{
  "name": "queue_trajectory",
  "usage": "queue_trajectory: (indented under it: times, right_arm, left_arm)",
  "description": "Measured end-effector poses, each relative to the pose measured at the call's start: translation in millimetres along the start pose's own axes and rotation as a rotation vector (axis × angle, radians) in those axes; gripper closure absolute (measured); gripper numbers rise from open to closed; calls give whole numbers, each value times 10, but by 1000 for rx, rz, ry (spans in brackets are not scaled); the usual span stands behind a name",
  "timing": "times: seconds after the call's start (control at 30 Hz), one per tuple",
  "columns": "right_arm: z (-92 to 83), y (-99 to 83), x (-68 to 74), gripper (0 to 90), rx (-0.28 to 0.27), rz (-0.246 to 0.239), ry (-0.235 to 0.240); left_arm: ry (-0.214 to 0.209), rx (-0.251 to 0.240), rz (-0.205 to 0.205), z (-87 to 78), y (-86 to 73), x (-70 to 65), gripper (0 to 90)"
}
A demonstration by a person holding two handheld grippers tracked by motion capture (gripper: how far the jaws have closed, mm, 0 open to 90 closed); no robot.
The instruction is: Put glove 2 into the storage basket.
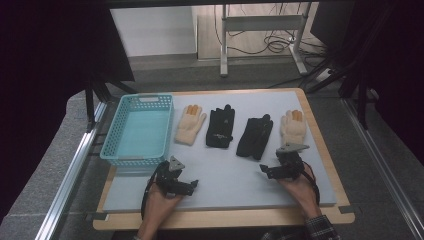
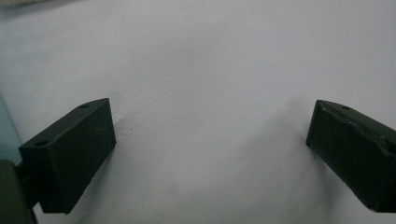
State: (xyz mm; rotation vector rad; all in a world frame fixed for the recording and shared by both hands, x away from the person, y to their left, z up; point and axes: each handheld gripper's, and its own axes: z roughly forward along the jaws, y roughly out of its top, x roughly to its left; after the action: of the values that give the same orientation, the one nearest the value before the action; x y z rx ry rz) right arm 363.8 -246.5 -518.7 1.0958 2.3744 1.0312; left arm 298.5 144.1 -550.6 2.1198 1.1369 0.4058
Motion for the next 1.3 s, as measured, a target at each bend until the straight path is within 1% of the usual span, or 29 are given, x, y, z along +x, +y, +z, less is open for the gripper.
queue_trajectory:
  times: [0.13, 0.27, 0.57, 0.73, 0.8, 0.93, 1.0, 1.07, 1.2, 1.23, 1.27, 1.3]
  right_arm:
    - [-19, 90, -51, 183, -7, 4, 11]
    - [-26, 182, -106, 202, -11, 22, 24]
    - [30, 362, -195, 235, -6, 24, 10]
    - [78, 508, -246, 271, -15, 20, 1]
    - [98, 564, -263, 293, -17, 19, -2]
    - [157, 687, -299, 381, -16, 13, -16]
    - [204, 735, -319, 430, -9, -2, -23]
    - [260, 770, -336, 459, 3, -9, -31]
    - [400, 822, -390, 455, 24, -4, -38]
    - [438, 834, -398, 439, 28, 3, -44]
    - [477, 845, -411, 410, 33, 1, -47]
    - [533, 856, -420, 377, 34, 10, -56]
  left_arm:
    - [0, 0, 0, 0, 0, 0, 14]
    - [0, 0, 0, 0, 0, 0, 13]
    - [0, 0, 0, -1, 0, 1, 14]
    - [-1, 0, -1, -1, 0, 1, 14]
    - [0, 0, -1, -1, 0, 1, 13]
    - [0, 0, -1, 0, 0, 1, 14]
    - [-1, 0, -1, 0, 0, 1, 13]
    - [-1, -1, -1, 1, 0, 1, 13]
    - [-1, 0, -1, 0, 0, 2, 14]
    - [-1, -1, -1, 1, 0, 1, 14]
    - [-1, -1, -1, 1, 0, 1, 13]
    - [-1, -1, -1, 1, 0, 1, 13]
